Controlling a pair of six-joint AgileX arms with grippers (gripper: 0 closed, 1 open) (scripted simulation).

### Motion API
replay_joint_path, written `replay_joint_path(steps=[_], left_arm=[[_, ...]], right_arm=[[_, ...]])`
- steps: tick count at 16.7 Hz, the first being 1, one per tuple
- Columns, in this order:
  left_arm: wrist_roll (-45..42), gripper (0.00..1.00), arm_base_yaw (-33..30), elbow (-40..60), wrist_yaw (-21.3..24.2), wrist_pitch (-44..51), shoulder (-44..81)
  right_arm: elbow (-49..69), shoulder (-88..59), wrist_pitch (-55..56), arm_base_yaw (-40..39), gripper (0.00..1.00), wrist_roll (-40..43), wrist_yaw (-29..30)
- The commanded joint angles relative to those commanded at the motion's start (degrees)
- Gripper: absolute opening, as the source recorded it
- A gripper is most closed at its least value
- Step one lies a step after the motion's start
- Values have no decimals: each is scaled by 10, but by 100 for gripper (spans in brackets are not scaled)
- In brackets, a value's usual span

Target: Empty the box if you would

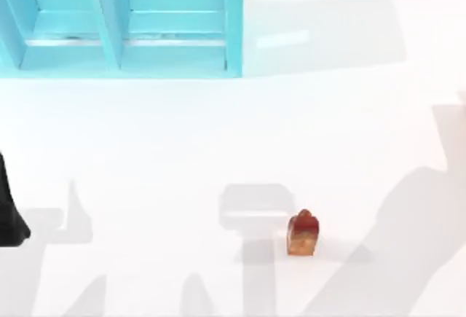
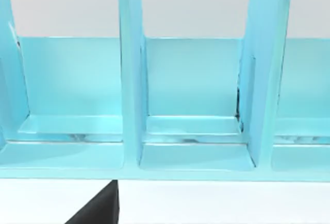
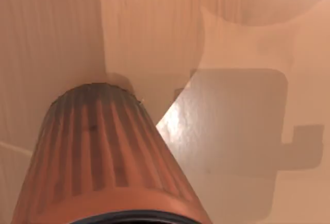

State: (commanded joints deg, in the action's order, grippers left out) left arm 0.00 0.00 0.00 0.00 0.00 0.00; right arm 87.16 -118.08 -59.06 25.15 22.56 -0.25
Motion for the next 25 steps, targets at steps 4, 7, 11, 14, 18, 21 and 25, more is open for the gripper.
replay_joint_path(steps=[4, 7, 11, 14, 18, 21, 25], left_arm=[[0, 100, 0, 0, 0, 0, 0], [0, 100, 0, 0, 0, 0, 0], [0, 100, 0, 0, 0, 0, 0], [0, 100, 0, 0, 0, 0, 0], [0, 100, 0, 0, 0, 0, 0], [0, 100, 0, 0, 0, 0, 0], [0, 100, 0, 0, 0, 0, 0]], right_arm=[[0, 0, 0, 0, 17, 0, 0], [0, 0, 0, 0, 0, 0, 0], [0, 0, 0, 0, 0, 0, 0], [0, 0, 0, 0, 0, 0, 0], [22, 0, -23, 1, 0, 0, -1], [95, 0, -98, 2, 0, 1, -1], [225, 7, -237, 3, 0, 2, -1]])
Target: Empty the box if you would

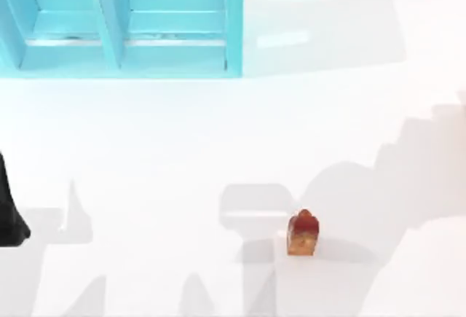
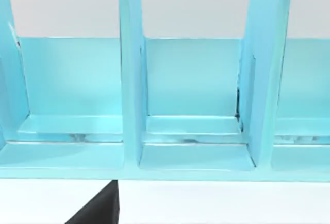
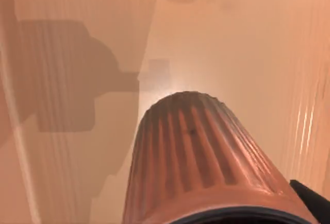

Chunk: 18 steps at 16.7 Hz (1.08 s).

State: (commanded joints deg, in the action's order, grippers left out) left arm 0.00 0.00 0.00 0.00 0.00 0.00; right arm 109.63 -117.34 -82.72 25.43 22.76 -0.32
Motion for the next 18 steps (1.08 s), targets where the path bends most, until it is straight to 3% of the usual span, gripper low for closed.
replay_joint_path(steps=[4, 10, 14, 18], left_arm=[[0, 100, 0, 0, 0, 0, 0], [0, 100, 0, 0, 0, 0, 0], [0, 100, 0, 0, 0, 0, 0], [0, 100, 0, 0, 0, 0, 0]], right_arm=[[52, 8, -55, 0, 0, 0, 0], [32, 13, -46, -21, 0, -20, 1], [-58, 59, -9, -129, 0, -128, 7], [-210, 135, 54, -319, 0, -316, 17]])
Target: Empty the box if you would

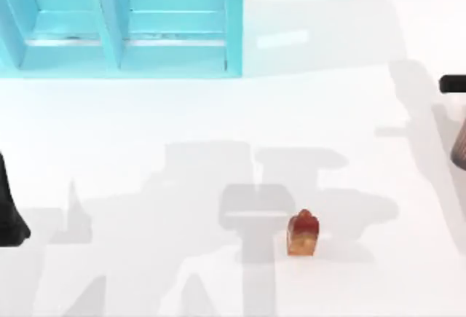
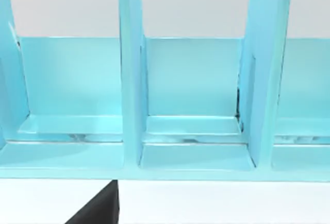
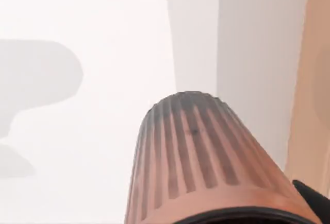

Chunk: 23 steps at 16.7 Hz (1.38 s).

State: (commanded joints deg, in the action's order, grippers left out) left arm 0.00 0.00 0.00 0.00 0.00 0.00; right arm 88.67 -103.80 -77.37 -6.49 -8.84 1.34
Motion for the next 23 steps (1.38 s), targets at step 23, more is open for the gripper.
replay_joint_path(steps=[23], left_arm=[[0, 100, 0, 0, 0, 0, 0]], right_arm=[[-372, 131, 248, -337, 0, -336, 18]])
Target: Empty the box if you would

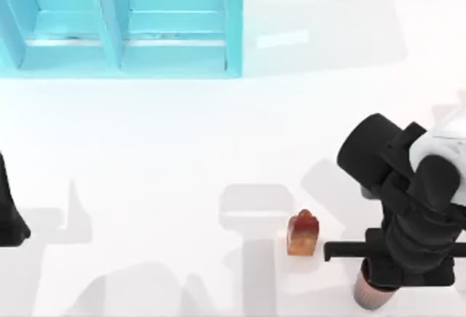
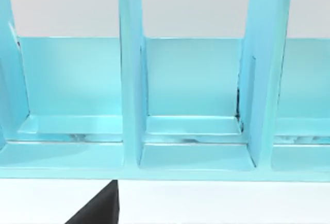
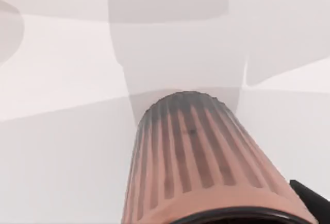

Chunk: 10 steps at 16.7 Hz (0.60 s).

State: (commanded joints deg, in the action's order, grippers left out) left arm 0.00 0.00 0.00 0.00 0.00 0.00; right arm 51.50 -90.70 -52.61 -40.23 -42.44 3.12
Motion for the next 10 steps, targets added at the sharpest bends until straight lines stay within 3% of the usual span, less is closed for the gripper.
replay_joint_path(steps=[3, 10], left_arm=[[0, 100, 0, 0, 0, 0, 0], [0, 100, 0, 0, 0, 0, 0]], right_arm=[[0, 0, 0, 0, 0, 0, 0], [0, 0, 0, 0, 53, 0, 0]])
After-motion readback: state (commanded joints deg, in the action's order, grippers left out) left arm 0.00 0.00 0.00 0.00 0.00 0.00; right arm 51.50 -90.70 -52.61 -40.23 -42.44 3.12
